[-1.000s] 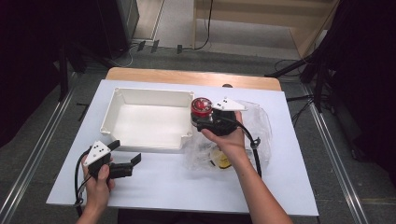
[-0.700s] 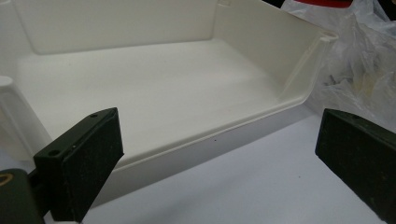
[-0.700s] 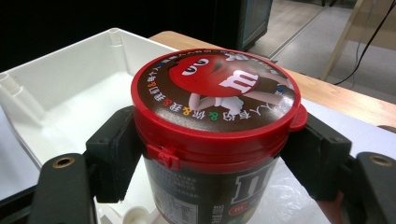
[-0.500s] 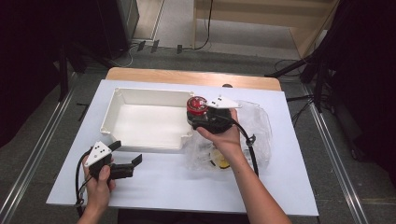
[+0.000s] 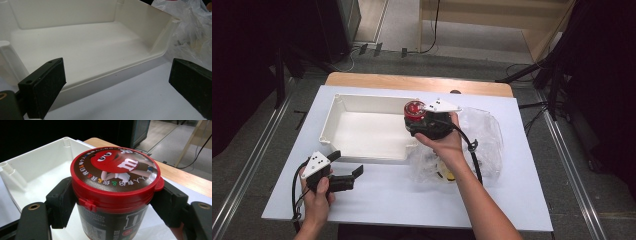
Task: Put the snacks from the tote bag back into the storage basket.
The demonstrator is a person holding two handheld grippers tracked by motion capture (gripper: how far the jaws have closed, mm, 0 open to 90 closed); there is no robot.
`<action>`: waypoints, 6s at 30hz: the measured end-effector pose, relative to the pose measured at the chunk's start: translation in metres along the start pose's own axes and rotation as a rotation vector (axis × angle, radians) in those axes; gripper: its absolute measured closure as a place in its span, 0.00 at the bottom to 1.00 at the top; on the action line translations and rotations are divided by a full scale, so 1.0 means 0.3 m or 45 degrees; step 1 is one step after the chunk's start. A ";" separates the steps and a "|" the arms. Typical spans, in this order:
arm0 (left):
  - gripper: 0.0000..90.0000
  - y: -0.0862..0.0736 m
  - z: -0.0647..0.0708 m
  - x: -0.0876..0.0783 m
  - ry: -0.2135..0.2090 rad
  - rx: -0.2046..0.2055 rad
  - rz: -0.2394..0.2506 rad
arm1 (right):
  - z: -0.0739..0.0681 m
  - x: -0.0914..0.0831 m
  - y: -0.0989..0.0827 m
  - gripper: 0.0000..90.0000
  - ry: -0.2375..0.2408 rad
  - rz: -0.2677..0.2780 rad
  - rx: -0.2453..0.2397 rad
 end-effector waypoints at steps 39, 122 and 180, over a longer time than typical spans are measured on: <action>0.01 0.001 0.000 -0.001 0.009 0.007 0.003 | -0.057 0.101 -0.027 0.29 0.049 -0.053 -0.047; 0.01 -0.004 -0.003 0.004 0.009 0.014 -0.009 | -0.074 0.230 -0.098 0.28 0.108 -0.444 -0.180; 0.01 -0.006 0.000 0.014 0.012 0.011 -0.016 | 0.075 -0.032 -0.084 0.18 0.010 -0.155 -0.067</action>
Point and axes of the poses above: each handheld gripper's, and its own axes: x roughly forward along the jaws, y roughly out of its top, z roughly to its right, the point moved 1 cm from there along x, roughly forward along the jaws
